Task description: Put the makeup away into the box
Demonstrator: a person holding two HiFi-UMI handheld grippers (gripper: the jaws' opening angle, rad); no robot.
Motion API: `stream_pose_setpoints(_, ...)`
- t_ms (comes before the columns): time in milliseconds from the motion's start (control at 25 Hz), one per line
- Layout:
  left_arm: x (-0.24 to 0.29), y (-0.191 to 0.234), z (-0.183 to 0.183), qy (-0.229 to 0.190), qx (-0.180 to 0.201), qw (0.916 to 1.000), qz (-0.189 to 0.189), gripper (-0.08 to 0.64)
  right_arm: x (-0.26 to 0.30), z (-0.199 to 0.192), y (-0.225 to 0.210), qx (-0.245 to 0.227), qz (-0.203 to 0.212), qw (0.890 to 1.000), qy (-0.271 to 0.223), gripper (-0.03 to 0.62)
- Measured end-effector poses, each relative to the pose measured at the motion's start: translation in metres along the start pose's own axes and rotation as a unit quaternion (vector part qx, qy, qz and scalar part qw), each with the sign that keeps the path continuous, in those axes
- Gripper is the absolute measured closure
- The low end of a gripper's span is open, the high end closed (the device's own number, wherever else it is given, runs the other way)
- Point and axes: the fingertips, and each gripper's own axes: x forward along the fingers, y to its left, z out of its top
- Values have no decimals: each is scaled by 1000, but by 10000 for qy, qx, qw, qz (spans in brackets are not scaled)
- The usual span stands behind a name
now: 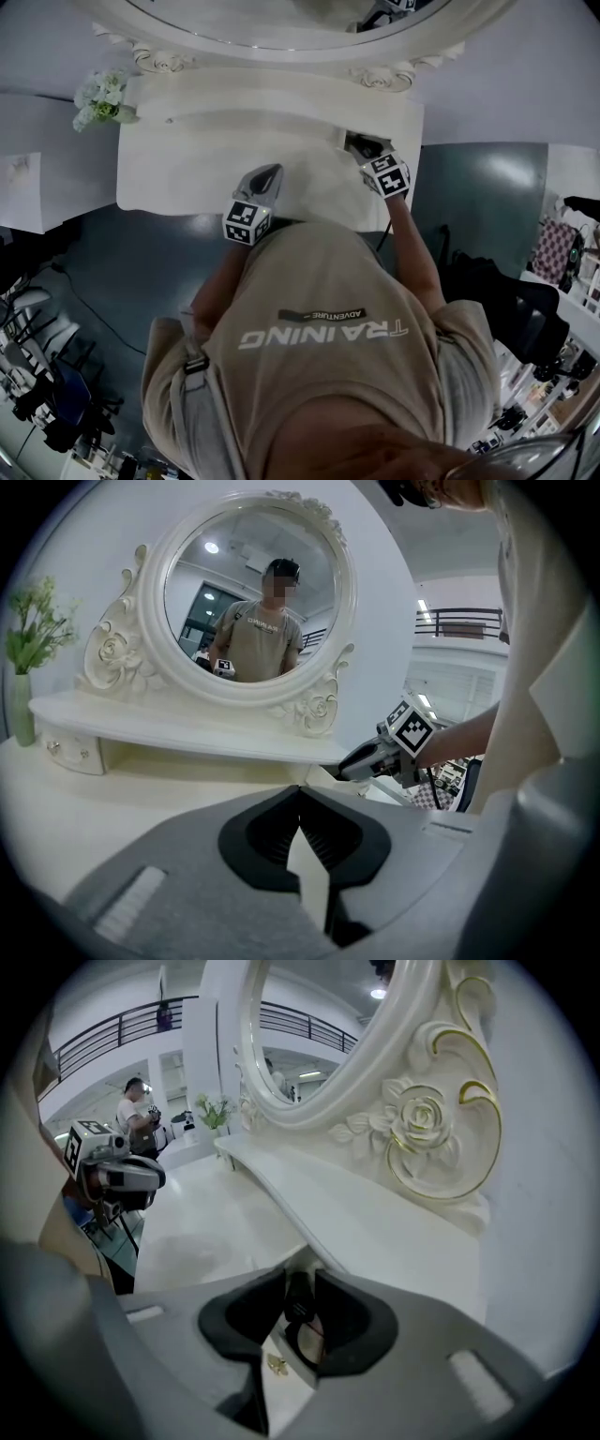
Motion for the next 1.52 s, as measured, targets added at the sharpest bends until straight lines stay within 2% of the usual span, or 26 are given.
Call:
stream_pose_setpoints(360, -1, -18, -6, 143, 91, 9998, -132, 560, -6, 1, 7, 553, 286, 9970, -454, 462)
stream_pose_setpoints(600, 6, -26, 1, 137, 226, 9993, -259, 560, -28, -2, 6, 744, 106, 9940, -790, 463)
stream_pose_setpoints(920, 19, -41, 12, 231, 434, 9969, -617, 560, -56, -29, 17, 952, -185, 9901, -1016, 466)
stream_pose_setpoints(1000, 23, -46, 12, 263, 497, 9959, -708, 560, -58, -39, 20, 1015, -249, 9893, -1021, 485)
stream_pose_setpoints(1040, 24, -49, 12, 282, 521, 9954, -746, 560, -58, -46, 20, 1075, -286, 9887, -1007, 519)
stream_pose_setpoints(1120, 27, -54, 11, 317, 565, 9945, -818, 560, -57, -61, 20, 1240, -362, 9870, -953, 540)
stream_pose_setpoints(1200, 29, -60, 11, 367, 597, 9936, -887, 560, -56, -72, 20, 1382, -414, 9852, -929, 588)
stream_pose_setpoints(1520, 53, -88, 6, 599, 687, 9878, -1262, 560, -54, -95, 17, 1686, -496, 9813, -784, 589)
